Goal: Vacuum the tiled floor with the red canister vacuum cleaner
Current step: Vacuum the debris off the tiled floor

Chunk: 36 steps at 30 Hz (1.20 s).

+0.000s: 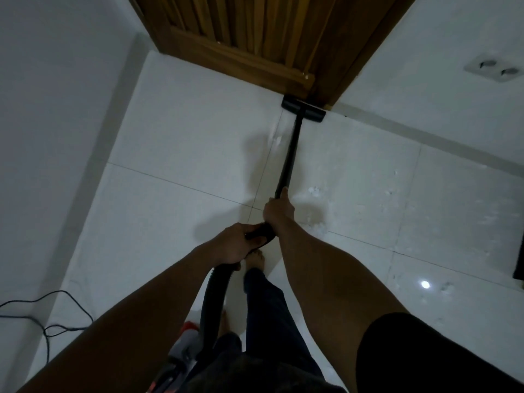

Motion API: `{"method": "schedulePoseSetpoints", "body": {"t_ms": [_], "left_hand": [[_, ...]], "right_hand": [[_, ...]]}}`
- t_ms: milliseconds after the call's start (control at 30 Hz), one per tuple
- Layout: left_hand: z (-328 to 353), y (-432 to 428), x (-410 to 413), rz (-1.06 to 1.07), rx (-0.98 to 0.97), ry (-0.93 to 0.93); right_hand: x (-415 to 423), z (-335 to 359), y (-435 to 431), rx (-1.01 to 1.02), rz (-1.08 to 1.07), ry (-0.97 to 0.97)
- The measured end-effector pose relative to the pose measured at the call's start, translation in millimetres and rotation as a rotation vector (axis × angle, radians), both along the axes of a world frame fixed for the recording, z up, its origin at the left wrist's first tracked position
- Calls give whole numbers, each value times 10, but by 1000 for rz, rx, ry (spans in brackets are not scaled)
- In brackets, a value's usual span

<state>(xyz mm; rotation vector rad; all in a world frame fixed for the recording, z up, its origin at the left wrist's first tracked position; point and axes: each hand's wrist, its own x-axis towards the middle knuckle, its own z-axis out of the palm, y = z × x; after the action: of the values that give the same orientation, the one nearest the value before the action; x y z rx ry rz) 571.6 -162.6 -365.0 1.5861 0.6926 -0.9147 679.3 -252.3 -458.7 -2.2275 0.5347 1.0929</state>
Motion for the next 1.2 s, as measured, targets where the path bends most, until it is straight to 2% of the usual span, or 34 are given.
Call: {"method": "schedulePoseSetpoints", "body": {"t_ms": [333,500,733,900,1200], "left_hand": [[222,-131,-1146,-73,41,20],[280,-392,-2096,-174,126,-112],[464,-936,-3620,-269,187,-182],[586,-1383,-4544,-306,150,-242],[661,-2306,-6062,-307,127,-228]], "right_hand": [[-1185,325,-202,75,-19,-25],[-2074,578,-442,125,-35,-72],[-3616,795,-1037,142,16,-180],[-4565,960,-1533,183,-77,-182],[-6094,999,-2554,172,-35,-155]]}}
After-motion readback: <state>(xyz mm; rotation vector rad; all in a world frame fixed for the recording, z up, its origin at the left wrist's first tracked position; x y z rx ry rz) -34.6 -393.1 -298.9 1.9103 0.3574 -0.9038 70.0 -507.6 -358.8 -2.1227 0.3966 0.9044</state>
